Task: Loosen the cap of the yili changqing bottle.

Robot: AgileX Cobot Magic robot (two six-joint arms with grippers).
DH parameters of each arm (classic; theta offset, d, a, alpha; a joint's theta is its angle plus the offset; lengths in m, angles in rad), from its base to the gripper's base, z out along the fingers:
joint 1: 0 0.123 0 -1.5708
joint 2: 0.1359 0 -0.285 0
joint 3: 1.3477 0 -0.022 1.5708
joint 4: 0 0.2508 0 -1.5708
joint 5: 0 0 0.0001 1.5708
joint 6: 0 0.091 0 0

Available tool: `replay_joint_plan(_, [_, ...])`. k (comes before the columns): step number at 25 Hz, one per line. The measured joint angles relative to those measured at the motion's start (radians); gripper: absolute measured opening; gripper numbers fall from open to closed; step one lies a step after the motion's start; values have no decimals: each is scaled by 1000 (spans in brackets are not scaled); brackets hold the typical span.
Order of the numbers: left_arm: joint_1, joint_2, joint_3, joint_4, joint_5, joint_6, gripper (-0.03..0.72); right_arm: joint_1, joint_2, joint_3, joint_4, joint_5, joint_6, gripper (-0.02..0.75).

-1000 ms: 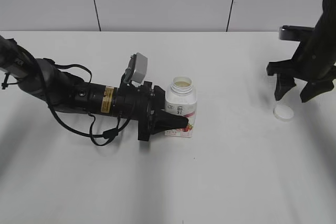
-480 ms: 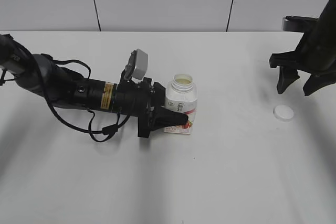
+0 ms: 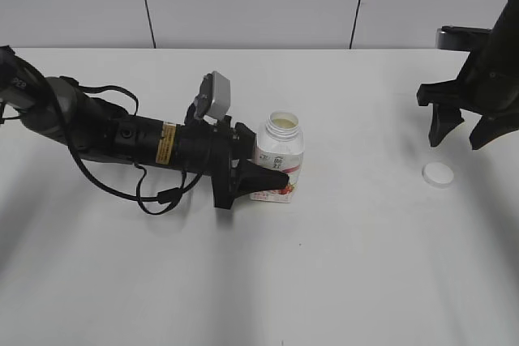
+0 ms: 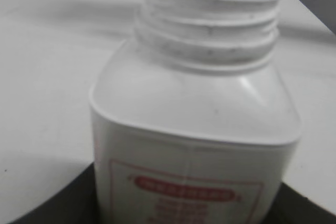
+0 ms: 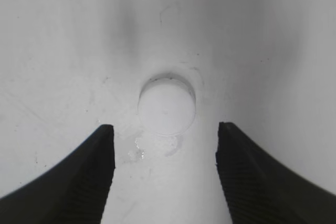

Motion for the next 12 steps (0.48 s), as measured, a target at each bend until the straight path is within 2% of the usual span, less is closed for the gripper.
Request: replay_joint_plan(12, [0, 16, 0, -21, -1, 0, 394, 0, 0, 0, 0, 1, 0, 484])
